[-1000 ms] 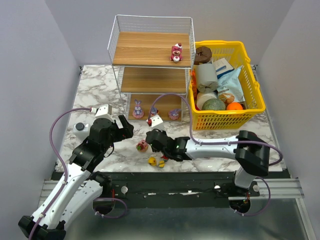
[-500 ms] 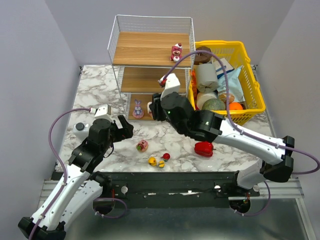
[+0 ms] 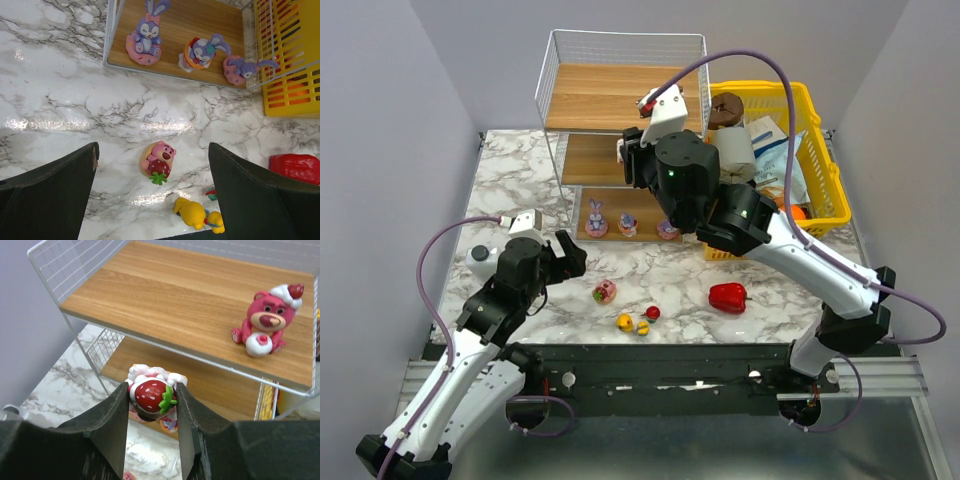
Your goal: Place and organize the plastic toys onto the shelf
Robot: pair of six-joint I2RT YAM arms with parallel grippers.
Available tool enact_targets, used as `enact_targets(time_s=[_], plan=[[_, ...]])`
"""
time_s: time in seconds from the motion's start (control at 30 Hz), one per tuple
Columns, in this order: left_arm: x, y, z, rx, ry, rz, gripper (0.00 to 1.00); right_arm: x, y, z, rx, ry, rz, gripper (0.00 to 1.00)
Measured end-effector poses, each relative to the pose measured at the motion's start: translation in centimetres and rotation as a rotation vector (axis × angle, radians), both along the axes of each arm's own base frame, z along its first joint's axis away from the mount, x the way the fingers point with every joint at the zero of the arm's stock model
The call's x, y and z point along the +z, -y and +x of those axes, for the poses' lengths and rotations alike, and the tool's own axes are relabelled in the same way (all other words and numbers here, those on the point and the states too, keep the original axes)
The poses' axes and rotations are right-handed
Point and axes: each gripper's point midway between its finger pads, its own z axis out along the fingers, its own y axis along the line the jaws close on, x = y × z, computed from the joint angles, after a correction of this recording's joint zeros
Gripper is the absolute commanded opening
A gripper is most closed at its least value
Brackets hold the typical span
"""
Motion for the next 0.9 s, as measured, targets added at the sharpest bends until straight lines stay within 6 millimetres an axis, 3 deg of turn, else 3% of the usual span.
enact_targets(time_s=[0.43, 0.9], plan=[[0.1, 0.0, 0.0, 0.000, 0.005, -0.002, 0.99, 2.0, -0.5, 4.5, -0.077, 0.096, -0.034, 0.01], [0.1, 0.0, 0.0, 0.000, 0.005, -0.002, 0.99, 1.8, -0.7, 5.7, -0.094, 0.106, -0.052, 0.18]])
